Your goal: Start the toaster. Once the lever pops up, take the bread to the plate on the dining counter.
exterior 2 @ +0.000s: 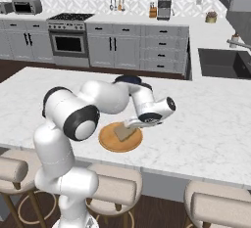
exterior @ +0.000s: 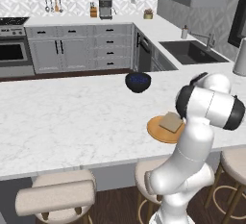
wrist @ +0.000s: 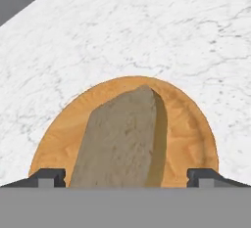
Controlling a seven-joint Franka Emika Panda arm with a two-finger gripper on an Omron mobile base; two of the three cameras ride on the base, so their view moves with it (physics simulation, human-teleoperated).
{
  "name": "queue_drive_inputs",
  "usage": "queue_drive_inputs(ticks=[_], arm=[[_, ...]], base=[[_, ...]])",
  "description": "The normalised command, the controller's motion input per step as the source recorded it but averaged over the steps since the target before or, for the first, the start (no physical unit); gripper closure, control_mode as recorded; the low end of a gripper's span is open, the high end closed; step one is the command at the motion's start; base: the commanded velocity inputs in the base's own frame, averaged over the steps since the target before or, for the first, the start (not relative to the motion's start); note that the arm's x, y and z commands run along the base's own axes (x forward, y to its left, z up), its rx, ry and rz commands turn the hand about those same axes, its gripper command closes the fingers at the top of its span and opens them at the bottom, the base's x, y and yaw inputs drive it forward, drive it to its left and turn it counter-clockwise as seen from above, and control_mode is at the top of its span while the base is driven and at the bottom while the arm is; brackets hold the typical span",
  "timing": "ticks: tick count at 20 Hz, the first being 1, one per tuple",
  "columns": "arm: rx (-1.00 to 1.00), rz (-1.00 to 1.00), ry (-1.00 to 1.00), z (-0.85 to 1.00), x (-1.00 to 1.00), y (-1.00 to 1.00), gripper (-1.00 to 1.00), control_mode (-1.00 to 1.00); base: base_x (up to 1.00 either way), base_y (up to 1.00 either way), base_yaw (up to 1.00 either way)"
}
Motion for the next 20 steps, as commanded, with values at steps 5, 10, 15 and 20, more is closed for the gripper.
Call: queue_drive_inputs(ticks=[5, 10, 15, 20], arm=[[-0.45, -0.08, 0.00, 0.13, -0.20, 0.39, -1.00, -1.00], [-0.50, -0.09, -0.13, 0.59, -0.55, 0.98, -1.00, -1.00], [-0.52, 0.00, -0.20, 0.80, -0.85, 1.00, -1.00, -1.00], [-0.27, -0.03, -0.14, 0.94, -0.76, 0.93, -1.00, -1.00]], base=[[0.00, 0.00, 0.00], [0.00, 0.00, 0.00], [0.00, 0.00, 0.00], [0.00, 0.00, 0.00]])
